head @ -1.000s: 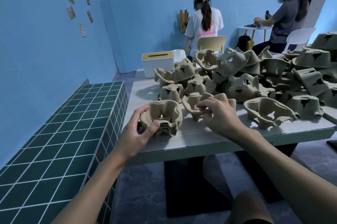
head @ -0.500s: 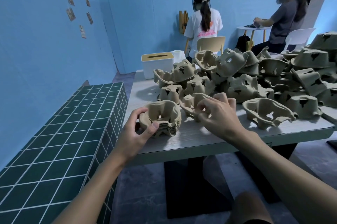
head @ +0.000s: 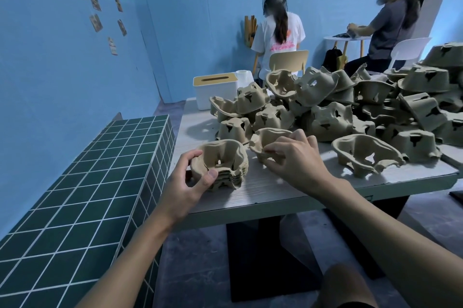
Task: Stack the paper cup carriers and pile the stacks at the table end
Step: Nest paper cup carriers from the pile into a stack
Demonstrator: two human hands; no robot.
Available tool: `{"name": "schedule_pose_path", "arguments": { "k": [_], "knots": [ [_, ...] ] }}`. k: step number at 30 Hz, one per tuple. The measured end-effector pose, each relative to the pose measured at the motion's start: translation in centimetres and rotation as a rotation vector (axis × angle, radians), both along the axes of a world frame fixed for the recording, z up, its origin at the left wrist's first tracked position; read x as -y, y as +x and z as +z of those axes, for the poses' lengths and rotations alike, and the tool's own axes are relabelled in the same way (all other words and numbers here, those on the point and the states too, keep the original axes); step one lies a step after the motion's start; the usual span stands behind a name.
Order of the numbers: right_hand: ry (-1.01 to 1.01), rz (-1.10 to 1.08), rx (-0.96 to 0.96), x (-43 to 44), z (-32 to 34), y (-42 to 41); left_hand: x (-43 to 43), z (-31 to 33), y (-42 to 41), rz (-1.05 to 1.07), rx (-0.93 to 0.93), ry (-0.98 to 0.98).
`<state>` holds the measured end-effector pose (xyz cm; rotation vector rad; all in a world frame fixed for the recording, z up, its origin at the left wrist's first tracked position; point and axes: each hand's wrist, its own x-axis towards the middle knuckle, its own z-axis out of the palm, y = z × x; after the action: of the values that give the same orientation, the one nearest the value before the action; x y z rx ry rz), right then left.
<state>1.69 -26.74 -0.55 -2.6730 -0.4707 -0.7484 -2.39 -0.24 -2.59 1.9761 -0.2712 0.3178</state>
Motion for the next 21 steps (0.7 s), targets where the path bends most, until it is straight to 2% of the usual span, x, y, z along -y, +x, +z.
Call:
{"name": "schedule_pose_path", "arguments": {
  "k": [6,11,16,21],
  "knots": [
    [0.089,0.022,0.081,0.5,0.0,0.3,-0.1,0.0,0.0,0.018,0.004,0.017],
    [0.234,0.045,0.249,0.8,0.9,-0.1,0.0,0.0,0.0,0.018,0.002,0.006],
    [0.283,0.208,0.353,-0.9,2.7,-0.7,0.1,-0.1,0.0,-0.007,-0.002,-0.040],
    [0.285,0.370,0.379,-3.1,3.0,-0.1,-0.1,-0.2,0.1,0.006,-0.047,-0.070]
  ]
}}
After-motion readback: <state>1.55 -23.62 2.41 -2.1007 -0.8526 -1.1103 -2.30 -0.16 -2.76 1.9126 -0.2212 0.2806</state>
